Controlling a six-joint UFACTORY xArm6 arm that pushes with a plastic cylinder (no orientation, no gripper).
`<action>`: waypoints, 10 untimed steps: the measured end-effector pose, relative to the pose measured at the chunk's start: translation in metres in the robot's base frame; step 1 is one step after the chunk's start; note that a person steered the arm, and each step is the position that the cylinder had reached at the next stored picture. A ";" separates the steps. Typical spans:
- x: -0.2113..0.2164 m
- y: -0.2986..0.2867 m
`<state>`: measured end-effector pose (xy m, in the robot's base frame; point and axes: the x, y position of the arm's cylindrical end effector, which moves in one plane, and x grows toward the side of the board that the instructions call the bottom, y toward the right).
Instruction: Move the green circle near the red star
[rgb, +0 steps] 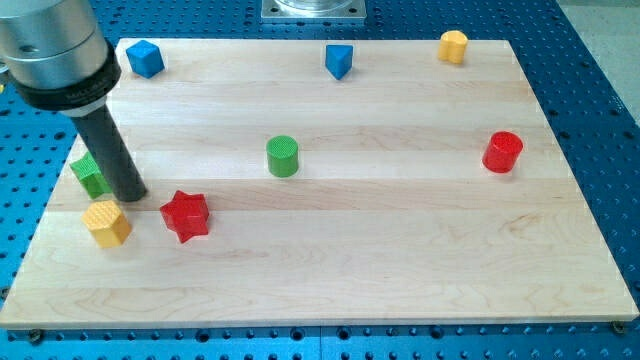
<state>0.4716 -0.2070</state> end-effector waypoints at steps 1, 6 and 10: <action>-0.004 0.037; -0.077 0.212; 0.077 0.176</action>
<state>0.5491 -0.0307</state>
